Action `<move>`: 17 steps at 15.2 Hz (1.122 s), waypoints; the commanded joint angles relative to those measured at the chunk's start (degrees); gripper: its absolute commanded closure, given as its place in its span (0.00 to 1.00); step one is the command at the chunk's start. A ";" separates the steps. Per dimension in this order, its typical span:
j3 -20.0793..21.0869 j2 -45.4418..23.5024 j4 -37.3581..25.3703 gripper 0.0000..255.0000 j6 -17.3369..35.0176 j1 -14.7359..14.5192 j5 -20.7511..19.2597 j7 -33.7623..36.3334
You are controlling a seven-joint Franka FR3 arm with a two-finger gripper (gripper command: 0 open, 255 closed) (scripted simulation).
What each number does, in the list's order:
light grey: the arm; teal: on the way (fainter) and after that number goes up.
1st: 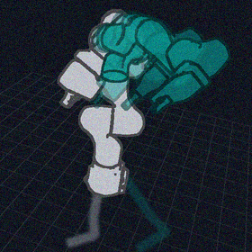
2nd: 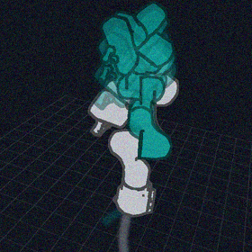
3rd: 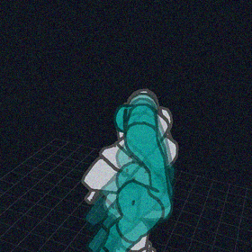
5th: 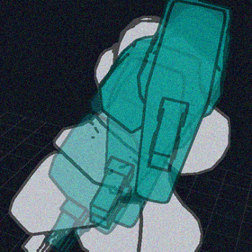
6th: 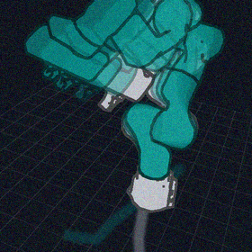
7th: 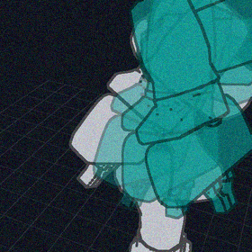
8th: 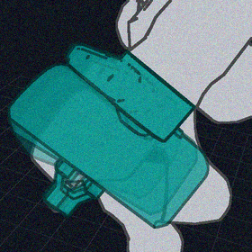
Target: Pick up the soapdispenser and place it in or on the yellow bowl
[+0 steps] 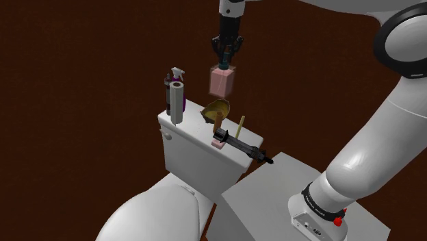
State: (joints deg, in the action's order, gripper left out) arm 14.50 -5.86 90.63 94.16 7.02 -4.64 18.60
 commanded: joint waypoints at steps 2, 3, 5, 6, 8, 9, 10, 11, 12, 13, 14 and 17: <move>-0.06 0.30 2.68 1.00 2.45 0.10 0.05 0.04; -0.07 0.35 3.52 1.00 3.23 0.11 0.06 0.07; -0.09 0.42 5.14 1.00 4.79 0.15 0.06 0.15; -0.10 0.43 5.93 1.00 5.56 0.16 0.05 0.18; -0.12 0.41 7.44 1.00 7.10 0.19 0.02 0.27; -0.13 0.38 8.18 1.00 7.86 0.19 0.01 0.32; -0.13 0.34 8.90 1.00 8.61 0.20 -0.02 0.36; -0.14 0.28 9.60 1.00 9.37 0.21 -0.05 0.41; -0.16 0.16 10.74 1.00 10.62 0.22 -0.10 0.51; -0.15 0.18 10.75 1.00 10.63 0.22 -0.10 0.50; -0.15 0.17 10.74 1.00 10.62 0.22 -0.10 0.50; -0.15 0.16 10.74 1.00 10.62 0.22 -0.10 0.51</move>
State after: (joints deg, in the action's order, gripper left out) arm 14.35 -5.70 101.37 104.76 7.24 -4.74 19.11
